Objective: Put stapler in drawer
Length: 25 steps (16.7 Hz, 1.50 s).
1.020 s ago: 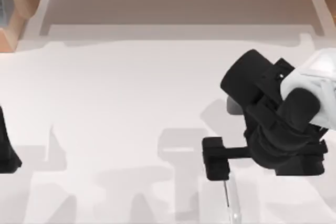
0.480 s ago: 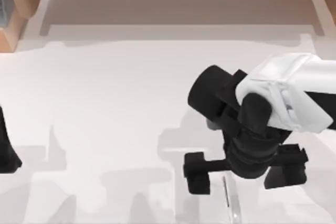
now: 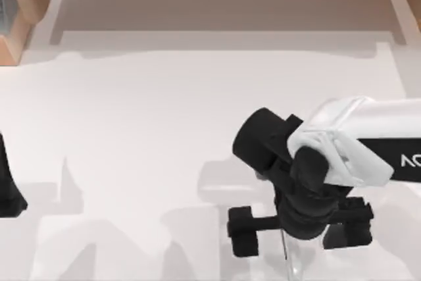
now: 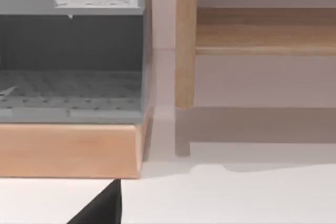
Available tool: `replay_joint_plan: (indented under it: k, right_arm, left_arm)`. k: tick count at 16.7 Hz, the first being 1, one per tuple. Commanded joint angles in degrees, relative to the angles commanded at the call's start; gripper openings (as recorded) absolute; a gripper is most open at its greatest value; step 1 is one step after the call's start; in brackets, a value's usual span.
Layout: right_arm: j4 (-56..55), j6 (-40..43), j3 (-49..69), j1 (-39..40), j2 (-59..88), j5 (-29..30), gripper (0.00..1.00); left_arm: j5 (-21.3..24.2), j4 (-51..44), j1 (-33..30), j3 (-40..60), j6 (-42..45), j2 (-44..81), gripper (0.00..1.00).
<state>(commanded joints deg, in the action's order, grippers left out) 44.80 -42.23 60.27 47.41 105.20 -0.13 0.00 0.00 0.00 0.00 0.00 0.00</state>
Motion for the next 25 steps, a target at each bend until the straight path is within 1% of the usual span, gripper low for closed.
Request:
replay_joint_plan:
  k: [5,18,19,25]
  right_arm:
    - [-1.3,-0.1,-0.7,0.1,0.7,0.0,1.00]
    - [-1.3,-0.1,-0.7,0.1,0.7,0.0,0.02]
    - [-1.3,-0.1,-0.7,0.1,0.7,0.0,0.00]
    - [-1.3,-0.1,-0.7,0.1,0.7,0.0,0.00]
  left_arm:
    - [0.0,0.0,0.0,0.0,0.0,0.0,1.00]
    - [0.0,0.0,0.0,0.0,0.0,0.0,1.00]
    - [0.0,0.0,0.0,0.0,0.0,0.0,1.00]
    - [0.0,0.0,0.0,0.0,0.0,0.0,1.00]
